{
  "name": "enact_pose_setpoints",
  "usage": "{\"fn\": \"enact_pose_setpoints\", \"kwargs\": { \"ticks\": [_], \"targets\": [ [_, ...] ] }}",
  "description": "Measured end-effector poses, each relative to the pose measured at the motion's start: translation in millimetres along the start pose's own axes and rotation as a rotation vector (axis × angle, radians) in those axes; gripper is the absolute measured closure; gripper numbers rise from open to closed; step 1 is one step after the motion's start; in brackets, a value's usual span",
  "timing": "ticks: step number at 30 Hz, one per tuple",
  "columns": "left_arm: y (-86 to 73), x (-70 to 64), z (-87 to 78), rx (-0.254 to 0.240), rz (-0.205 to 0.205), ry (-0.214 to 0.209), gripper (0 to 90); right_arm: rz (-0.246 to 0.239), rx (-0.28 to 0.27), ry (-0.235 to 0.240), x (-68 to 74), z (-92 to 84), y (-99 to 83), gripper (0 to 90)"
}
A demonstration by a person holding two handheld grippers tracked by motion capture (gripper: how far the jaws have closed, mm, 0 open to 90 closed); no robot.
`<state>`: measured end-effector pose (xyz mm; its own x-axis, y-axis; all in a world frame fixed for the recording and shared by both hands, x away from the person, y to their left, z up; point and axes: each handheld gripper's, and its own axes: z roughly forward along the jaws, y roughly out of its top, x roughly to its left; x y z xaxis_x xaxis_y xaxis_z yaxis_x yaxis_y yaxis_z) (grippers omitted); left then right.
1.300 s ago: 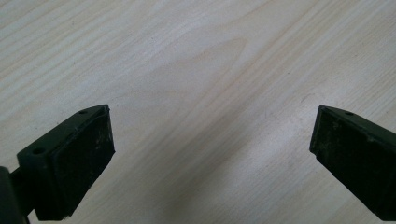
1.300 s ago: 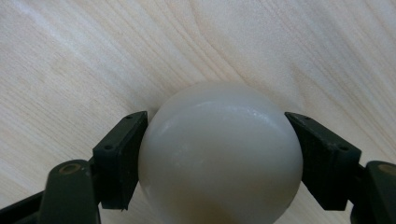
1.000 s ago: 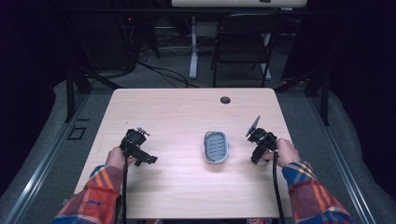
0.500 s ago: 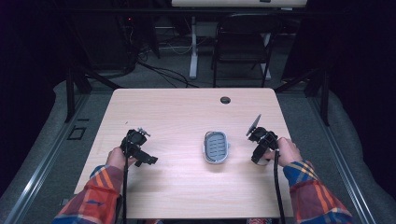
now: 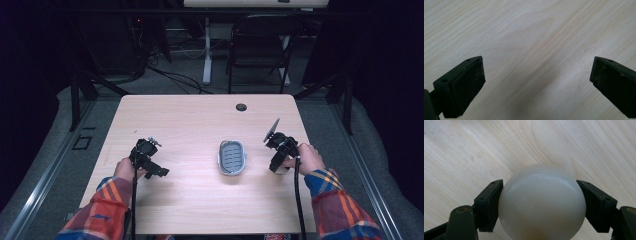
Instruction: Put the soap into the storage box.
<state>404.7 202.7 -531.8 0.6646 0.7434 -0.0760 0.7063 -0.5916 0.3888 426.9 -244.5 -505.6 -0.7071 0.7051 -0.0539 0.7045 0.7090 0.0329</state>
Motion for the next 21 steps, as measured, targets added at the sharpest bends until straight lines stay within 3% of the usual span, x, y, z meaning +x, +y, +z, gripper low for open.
{"fn": "enact_pose_setpoints", "kwargs": {
  "ticks": [4, 12, 21],
  "targets": [
    [0.4, -0.6, 0.3, 0.003, 0.003, -0.004, 0.0, 0.021, -0.03, 0.003, 2.6, -1.9, 2.0, 24.4],
    [1.1, -0.7, 0.6, 0.0, 0.002, -0.01, 0.0, -0.008, -0.022, -0.001, 2.8, -8.4, 8.5, 24.4],
    [3.0, -1.6, 0.9, 0.0, 0.011, -0.008, 0.0, 0.006, -0.046, 0.004, 3.3, -14.0, 12.7, 24.5]
  ]
}}
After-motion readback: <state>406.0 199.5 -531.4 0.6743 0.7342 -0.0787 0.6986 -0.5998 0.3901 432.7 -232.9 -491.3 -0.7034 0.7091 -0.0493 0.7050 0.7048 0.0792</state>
